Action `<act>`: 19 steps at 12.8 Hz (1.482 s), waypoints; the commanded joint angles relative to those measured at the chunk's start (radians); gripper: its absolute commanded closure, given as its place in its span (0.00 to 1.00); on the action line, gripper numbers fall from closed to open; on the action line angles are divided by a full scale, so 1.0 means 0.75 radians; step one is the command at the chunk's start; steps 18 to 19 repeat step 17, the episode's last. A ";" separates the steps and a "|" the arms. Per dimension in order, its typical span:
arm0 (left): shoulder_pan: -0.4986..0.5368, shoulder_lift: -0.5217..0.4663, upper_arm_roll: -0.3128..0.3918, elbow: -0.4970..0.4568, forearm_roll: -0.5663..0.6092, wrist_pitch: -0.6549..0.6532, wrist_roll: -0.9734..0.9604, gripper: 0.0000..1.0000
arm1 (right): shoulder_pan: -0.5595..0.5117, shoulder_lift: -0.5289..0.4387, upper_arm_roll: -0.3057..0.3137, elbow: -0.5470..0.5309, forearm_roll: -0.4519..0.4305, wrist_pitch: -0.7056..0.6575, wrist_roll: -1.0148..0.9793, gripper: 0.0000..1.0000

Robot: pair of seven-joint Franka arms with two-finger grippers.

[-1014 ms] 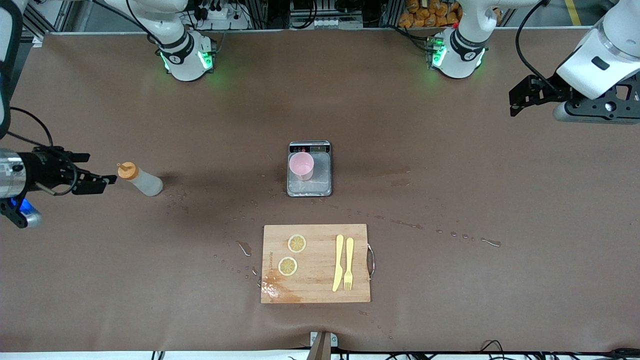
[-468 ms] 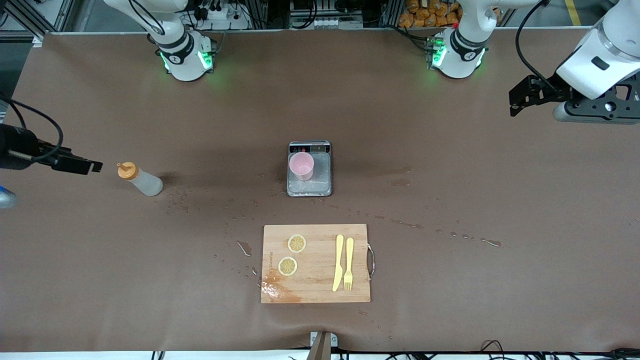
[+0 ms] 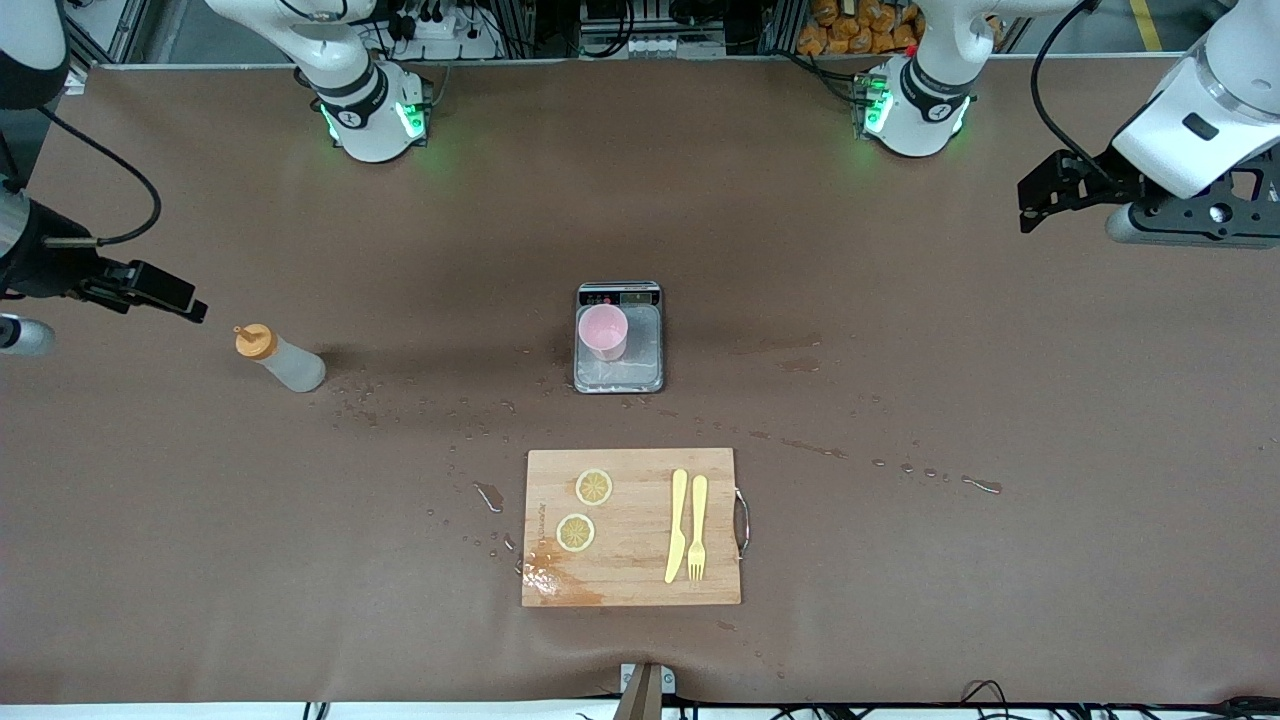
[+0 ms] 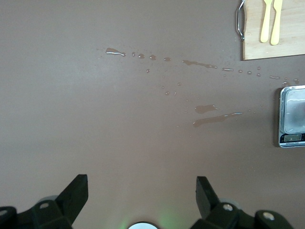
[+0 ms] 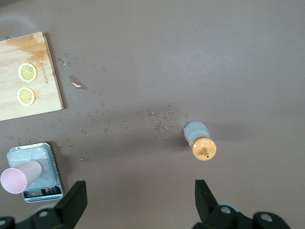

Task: Add sauce to pink cup with both arms

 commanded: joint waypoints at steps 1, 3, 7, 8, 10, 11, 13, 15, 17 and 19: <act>-0.010 -0.004 0.003 0.011 0.005 -0.019 0.007 0.00 | -0.014 -0.076 -0.008 -0.093 -0.023 0.097 -0.055 0.00; -0.008 -0.006 0.005 0.011 0.005 -0.019 0.007 0.00 | -0.053 -0.070 -0.008 -0.087 -0.023 0.132 -0.131 0.00; -0.014 -0.004 0.001 0.011 0.007 -0.019 0.003 0.00 | -0.057 -0.060 -0.006 -0.062 -0.112 0.172 -0.308 0.00; -0.014 -0.004 -0.018 0.011 0.007 -0.019 -0.001 0.00 | -0.051 -0.058 -0.002 -0.062 -0.151 0.183 -0.327 0.00; -0.010 -0.004 -0.028 0.009 0.007 -0.019 -0.003 0.00 | -0.055 -0.058 -0.002 -0.062 -0.148 0.185 -0.327 0.00; -0.008 -0.004 -0.028 0.009 0.007 -0.019 -0.003 0.00 | -0.053 -0.058 -0.002 -0.062 -0.146 0.181 -0.319 0.00; -0.004 -0.004 -0.028 0.009 0.007 -0.019 -0.001 0.00 | -0.051 -0.058 -0.002 -0.062 -0.146 0.179 -0.319 0.00; -0.002 -0.004 -0.028 0.009 0.007 -0.019 -0.001 0.00 | -0.043 -0.058 -0.006 -0.062 -0.148 0.179 -0.327 0.00; -0.002 -0.004 -0.028 0.009 0.009 -0.019 0.001 0.00 | -0.039 -0.058 -0.010 -0.062 -0.150 0.173 -0.325 0.00; -0.002 -0.004 -0.028 0.009 0.009 -0.019 0.001 0.00 | -0.039 -0.058 -0.010 -0.062 -0.150 0.173 -0.325 0.00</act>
